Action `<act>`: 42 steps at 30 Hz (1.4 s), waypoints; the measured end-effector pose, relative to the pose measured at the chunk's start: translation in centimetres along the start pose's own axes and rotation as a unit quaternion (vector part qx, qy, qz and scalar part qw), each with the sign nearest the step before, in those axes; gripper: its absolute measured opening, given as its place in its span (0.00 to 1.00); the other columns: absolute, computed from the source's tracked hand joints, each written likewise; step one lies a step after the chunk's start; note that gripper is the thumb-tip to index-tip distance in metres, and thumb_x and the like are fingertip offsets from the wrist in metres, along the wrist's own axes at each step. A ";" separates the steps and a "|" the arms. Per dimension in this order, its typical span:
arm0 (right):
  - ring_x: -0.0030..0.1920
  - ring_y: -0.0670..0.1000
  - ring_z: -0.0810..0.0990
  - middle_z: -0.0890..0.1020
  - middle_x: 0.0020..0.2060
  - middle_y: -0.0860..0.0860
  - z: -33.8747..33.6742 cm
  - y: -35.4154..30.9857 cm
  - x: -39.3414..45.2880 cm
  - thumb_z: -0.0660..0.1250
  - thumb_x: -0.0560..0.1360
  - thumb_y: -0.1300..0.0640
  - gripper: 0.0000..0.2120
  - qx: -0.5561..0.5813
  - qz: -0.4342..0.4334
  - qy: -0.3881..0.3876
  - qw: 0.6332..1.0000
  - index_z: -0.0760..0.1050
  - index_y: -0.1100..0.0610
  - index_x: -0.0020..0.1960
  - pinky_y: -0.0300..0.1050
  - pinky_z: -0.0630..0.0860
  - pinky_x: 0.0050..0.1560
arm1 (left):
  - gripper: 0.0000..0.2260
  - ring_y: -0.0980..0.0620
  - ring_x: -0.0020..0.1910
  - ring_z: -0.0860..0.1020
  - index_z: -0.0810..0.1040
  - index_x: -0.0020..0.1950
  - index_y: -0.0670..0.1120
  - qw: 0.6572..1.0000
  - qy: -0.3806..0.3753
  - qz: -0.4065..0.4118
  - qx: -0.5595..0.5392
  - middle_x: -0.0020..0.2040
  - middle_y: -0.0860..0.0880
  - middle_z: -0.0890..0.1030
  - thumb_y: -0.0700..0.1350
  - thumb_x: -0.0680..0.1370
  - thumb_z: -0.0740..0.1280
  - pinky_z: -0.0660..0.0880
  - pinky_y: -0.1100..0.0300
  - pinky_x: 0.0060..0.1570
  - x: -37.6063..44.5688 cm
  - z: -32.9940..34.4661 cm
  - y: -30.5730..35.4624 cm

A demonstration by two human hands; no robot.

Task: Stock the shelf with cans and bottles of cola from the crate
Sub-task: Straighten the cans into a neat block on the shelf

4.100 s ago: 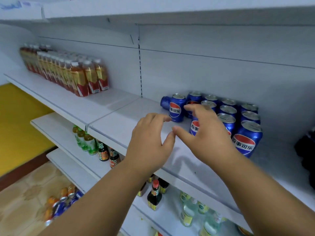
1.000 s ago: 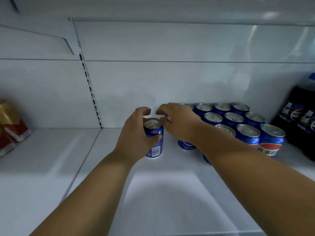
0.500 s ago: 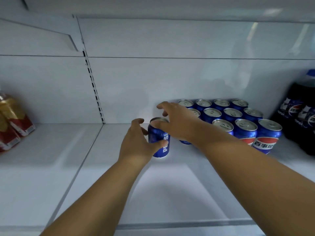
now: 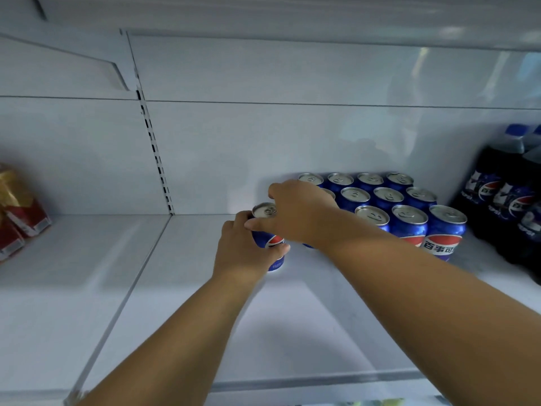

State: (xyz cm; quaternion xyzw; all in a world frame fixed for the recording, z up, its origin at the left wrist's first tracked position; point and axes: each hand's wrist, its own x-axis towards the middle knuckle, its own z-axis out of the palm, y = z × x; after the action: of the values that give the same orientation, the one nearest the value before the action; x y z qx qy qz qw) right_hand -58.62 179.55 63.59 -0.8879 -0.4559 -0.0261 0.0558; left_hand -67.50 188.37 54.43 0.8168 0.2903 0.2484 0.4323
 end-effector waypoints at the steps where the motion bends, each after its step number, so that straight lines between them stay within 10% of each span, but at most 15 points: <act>1: 0.54 0.53 0.78 0.77 0.59 0.49 -0.1 0.1 0.0 0.63 0.74 0.29 0.32 0.006 -0.015 -0.006 1.000 0.73 0.52 0.66 0.44 0.65 0.35 | 0.29 0.55 0.47 0.79 0.71 0.56 0.55 1.000 0.003 0.005 0.000 0.53 0.52 0.78 0.57 0.59 0.78 0.76 0.58 0.46 0.1 0.0 0.0; 7: 0.62 0.51 0.76 0.78 0.63 0.45 -2.3 2.6 -0.7 0.69 0.74 0.40 0.26 0.100 -0.077 -0.056 0.990 0.72 0.45 0.70 0.49 0.75 0.61 | 0.28 0.65 0.47 0.78 0.69 0.58 0.58 0.998 -0.035 0.023 -0.045 0.49 0.63 0.78 0.48 0.66 0.81 0.72 0.71 0.41 -0.8 -0.2 1.2; 20: 0.42 0.44 0.76 0.80 0.47 0.44 -2.9 9.0 -4.5 0.74 0.70 0.38 0.21 0.061 -0.031 -0.007 0.998 0.76 0.46 0.58 0.38 0.64 0.34 | 0.20 0.62 0.46 0.82 0.78 0.54 0.59 0.991 -0.096 0.075 -0.056 0.53 0.54 0.81 0.53 0.64 0.78 0.81 0.61 0.48 -1.6 6.1 4.0; 27: 0.45 0.51 0.78 0.79 0.43 0.47 -1.2 9.9 -4.3 0.70 0.72 0.39 0.16 0.060 -0.070 0.013 0.996 0.77 0.50 0.50 0.52 0.77 0.46 | 0.21 0.58 0.53 0.81 0.74 0.60 0.59 0.995 -0.064 0.068 -0.028 0.57 0.57 0.79 0.51 0.70 0.77 0.80 0.56 0.55 -1.8 6.6 3.8; 38: 0.75 0.50 0.64 0.70 0.74 0.47 -1.9 16.4 -6.1 0.64 0.77 0.37 0.29 0.077 -0.042 0.074 0.993 0.69 0.49 0.74 0.45 0.59 0.73 | 0.33 0.51 0.70 0.67 0.64 0.74 0.50 0.974 0.058 0.180 0.122 0.73 0.51 0.67 0.53 0.72 0.72 0.69 0.54 0.68 -4.0 8.2 6.7; 42: 0.81 0.53 0.50 0.55 0.81 0.48 -2.1 19.9 -6.2 0.42 0.72 0.23 0.44 -0.015 -0.030 0.014 0.999 0.56 0.47 0.80 0.55 0.51 0.80 | 0.33 0.42 0.72 0.68 0.67 0.73 0.48 0.915 0.105 0.253 0.298 0.74 0.43 0.70 0.66 0.73 0.59 0.65 0.46 0.70 -3.1 10.7 9.7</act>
State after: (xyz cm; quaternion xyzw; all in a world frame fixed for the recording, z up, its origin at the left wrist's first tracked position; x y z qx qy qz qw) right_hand -46.04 162.75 63.57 -0.8743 -0.4807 -0.0463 0.0483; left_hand -60.18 175.81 56.84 0.9232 0.1781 0.3354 0.0589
